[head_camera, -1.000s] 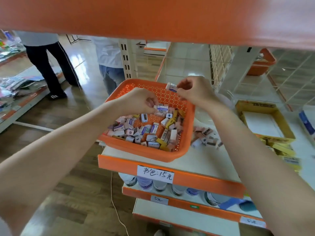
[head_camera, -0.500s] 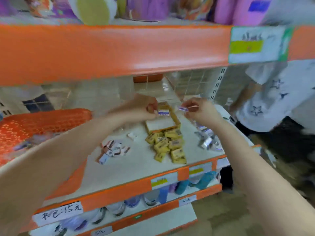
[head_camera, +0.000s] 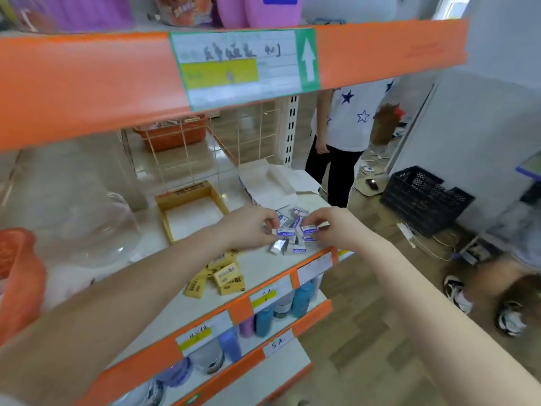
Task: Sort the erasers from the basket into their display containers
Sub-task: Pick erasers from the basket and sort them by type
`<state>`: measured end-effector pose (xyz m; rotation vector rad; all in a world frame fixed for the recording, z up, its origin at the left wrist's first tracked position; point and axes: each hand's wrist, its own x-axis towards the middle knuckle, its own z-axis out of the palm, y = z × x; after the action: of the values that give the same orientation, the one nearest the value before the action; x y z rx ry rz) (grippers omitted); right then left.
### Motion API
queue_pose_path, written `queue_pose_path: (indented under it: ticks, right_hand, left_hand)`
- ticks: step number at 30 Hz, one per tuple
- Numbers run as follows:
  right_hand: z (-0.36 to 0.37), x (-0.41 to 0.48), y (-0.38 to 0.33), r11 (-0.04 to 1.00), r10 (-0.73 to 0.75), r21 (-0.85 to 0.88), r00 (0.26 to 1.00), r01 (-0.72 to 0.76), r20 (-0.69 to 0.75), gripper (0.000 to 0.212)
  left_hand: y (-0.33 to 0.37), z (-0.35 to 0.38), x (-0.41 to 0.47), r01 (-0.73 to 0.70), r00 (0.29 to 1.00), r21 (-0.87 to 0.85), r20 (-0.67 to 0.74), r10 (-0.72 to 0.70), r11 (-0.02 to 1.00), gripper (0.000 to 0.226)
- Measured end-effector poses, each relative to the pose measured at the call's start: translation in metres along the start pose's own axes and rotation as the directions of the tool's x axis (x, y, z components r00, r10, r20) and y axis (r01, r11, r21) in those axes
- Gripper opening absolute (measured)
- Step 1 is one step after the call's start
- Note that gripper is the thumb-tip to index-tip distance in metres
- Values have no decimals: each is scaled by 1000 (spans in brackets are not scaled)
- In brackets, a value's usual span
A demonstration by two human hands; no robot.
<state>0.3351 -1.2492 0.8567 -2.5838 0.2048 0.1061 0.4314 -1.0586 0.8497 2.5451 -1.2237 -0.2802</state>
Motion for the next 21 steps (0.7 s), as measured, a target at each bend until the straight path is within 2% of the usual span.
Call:
queue_pose_path:
  ticks: [11,15,21]
  right_hand:
    - [-2,-1,-4,999,-51,-5,998,50,-45,36]
    - [-4,2,-18,995,-97,3,991,98,-94,31]
    - [16,14,-62,975,-203,63,969,213,-140,26]
  left_hand:
    - [0,7,-3,-7,999,13,52,7,1000,35]
    - [-7,1,-18,-18,1000,-32,4,19,999,33]
    - [-38,-30,-59,69,991,-36,-108,-72,997,28]
